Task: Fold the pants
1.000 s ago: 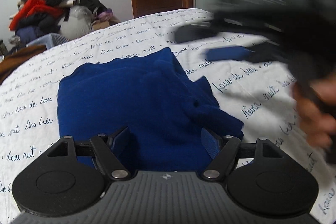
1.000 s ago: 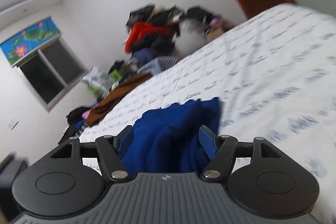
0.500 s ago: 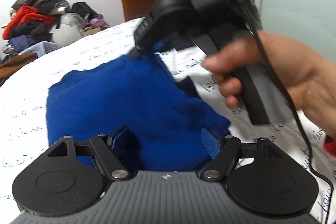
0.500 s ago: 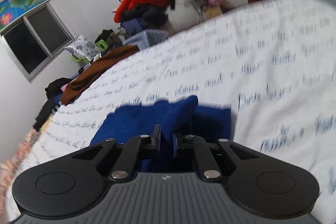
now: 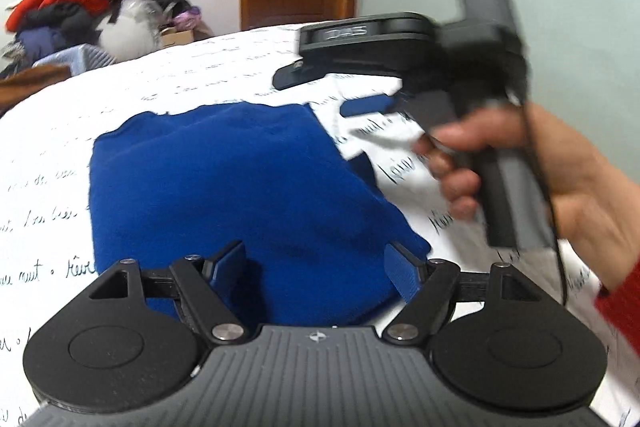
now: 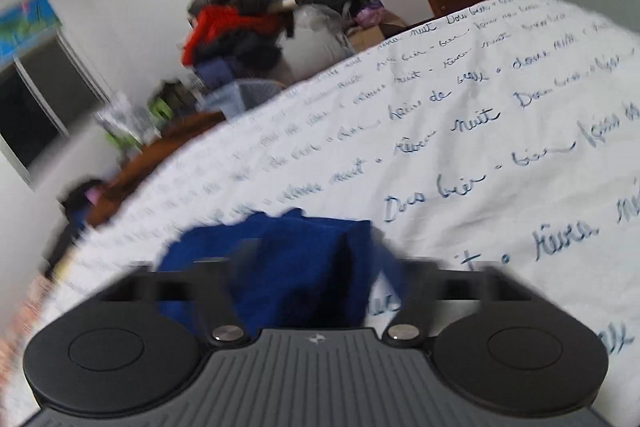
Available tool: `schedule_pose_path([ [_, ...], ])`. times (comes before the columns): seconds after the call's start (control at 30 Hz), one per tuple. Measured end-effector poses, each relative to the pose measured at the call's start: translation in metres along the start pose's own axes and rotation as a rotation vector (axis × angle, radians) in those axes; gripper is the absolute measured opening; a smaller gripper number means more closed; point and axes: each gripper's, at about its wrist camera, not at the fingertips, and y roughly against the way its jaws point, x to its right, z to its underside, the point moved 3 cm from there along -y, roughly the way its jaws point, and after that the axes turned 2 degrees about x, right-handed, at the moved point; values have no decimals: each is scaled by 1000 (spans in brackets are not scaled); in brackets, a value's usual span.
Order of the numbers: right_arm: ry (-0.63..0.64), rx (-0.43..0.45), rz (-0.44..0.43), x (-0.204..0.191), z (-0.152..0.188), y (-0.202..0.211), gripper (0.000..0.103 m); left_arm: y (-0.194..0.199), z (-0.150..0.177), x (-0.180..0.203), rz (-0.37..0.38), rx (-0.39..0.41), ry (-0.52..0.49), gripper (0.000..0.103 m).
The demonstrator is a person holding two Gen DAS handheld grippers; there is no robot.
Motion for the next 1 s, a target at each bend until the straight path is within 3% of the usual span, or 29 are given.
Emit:
schedule_pose_path([
  [0.07, 5, -32, -35, -6, 2, -3, 85, -2, -2, -3, -7, -8, 25, 76],
  [0.17, 48, -89, -5, -15, 8, -18, 79, -4, -4, -3, -6, -23, 52, 76],
  [0.2, 61, -106, 5, -17, 11, -23, 72, -4, -3, -2, -8, -25, 52, 76],
  [0.27, 65, -122, 30, -16, 16, -31, 35, -6, -3, 0, -17, -34, 45, 77],
  [0.37, 73, -98, 68, -10, 19, -35, 18, -7, -1, 1, -22, -45, 41, 77],
  [0.4, 86, -90, 82, -10, 19, -34, 16, -7, -1, 1, -24, -46, 37, 77],
  [0.53, 156, -53, 149, -9, 15, -30, 15, -9, 2, 3, -28, -52, 25, 78],
  [0.63, 132, -34, 161, -6, 12, -21, 16, -10, 4, 5, -32, -57, 21, 78],
  [0.73, 96, 0, 188, -2, 10, -4, 24, -11, 6, 6, -34, -62, 20, 79],
  [0.9, 148, 50, 129, -15, 18, 33, 50, -9, 8, 8, -38, -70, 23, 79],
  [1.0, 187, 42, 28, -30, 28, 53, 53, -6, 11, 9, -40, -77, 24, 79],
])
